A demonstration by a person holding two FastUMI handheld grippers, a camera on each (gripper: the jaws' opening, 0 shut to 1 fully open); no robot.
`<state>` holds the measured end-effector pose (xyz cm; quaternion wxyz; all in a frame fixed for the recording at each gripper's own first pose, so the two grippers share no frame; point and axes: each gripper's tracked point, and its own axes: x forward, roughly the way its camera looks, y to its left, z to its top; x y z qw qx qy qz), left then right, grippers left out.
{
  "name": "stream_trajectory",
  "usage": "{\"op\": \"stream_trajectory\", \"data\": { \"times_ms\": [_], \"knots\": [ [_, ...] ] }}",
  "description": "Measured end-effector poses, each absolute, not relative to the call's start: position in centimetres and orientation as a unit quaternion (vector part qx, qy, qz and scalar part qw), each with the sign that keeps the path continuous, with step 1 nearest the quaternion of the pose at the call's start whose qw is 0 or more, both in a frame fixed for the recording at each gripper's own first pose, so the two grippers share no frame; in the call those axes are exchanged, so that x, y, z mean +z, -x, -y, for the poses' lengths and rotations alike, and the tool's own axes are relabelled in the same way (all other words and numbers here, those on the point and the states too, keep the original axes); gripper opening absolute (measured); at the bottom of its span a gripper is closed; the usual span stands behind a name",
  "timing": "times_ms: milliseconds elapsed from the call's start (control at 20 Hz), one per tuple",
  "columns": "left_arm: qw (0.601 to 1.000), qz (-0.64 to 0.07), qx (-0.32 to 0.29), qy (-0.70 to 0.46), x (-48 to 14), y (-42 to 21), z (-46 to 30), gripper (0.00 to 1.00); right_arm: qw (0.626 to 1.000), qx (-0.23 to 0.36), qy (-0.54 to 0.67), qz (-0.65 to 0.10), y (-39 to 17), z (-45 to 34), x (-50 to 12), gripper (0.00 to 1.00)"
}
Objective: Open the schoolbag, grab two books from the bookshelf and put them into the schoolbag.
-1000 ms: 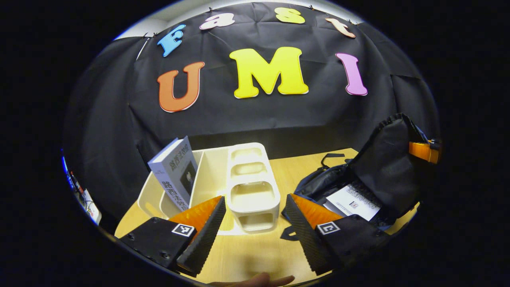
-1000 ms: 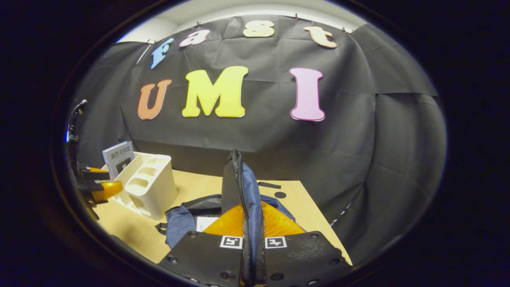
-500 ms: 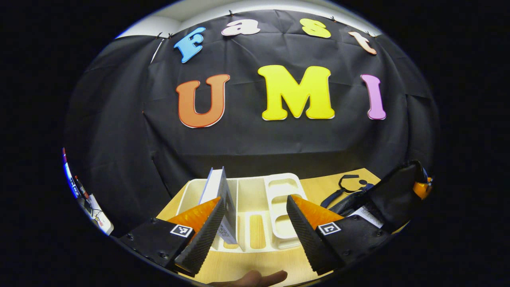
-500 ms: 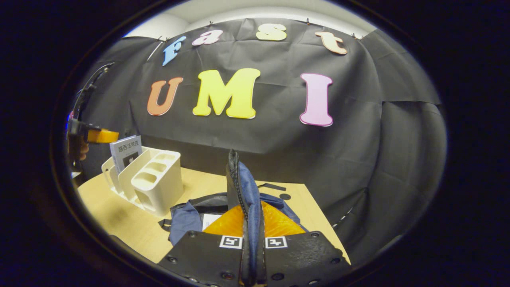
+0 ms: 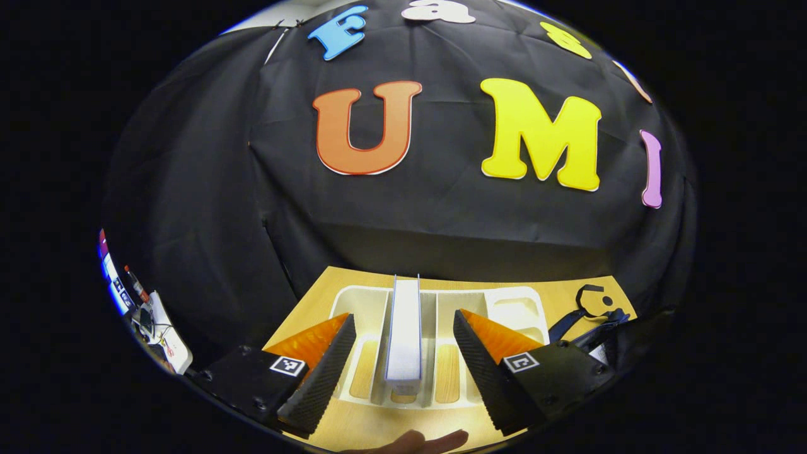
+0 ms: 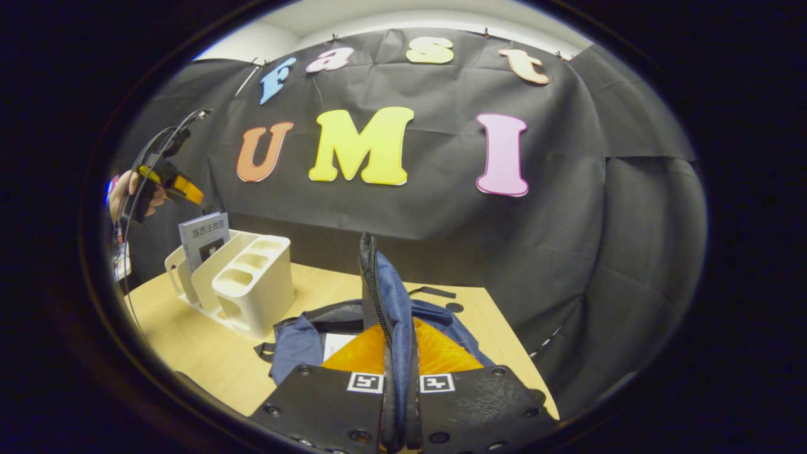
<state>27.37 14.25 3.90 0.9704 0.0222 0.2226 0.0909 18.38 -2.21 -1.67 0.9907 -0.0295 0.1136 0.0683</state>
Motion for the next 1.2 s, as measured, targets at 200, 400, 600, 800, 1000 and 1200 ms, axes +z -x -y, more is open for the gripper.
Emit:
{"op": "stream_trajectory", "data": {
  "times_ms": [200, 400, 600, 800, 1000, 1200],
  "knots": [
    [0.955, -0.286, 0.066, -0.03, 1.6, -29.5, -14.2, 0.97, 0.989, 0.078, 0.02, -0.124, -18.2, 2.0, -2.2, 0.06],
    [0.935, -0.349, 0.051, -0.026, -1.7, -30.3, -13.5, 0.96, 0.989, 0.079, 0.019, -0.126, -18.1, 1.9, -2.4, 0.06],
    [0.912, -0.4, 0.06, -0.06, -3.8, -31.1, -13.9, 0.95, 0.988, 0.08, 0.015, -0.13, -18.2, 1.8, -2.8, 0.06],
    [0.887, -0.452, 0.054, -0.073, -4.5, -31.9, -13.5, 0.84, 0.988, 0.08, 0.016, -0.132, -18.1, 1.6, -3.0, 0.07],
    [0.867, -0.491, 0.04, -0.076, -5.8, -31.7, -13.1, 0.68, 0.988, 0.083, 0.009, -0.133, -18.0, 1.4, -3.2, 0.06],
    [0.859, -0.504, 0.06, -0.07, -6.4, -31.2, -13.5, 0.48, 0.987, 0.082, 0.002, -0.135, -18.1, 1.7, -3.4, 0.06]
  ]
}}
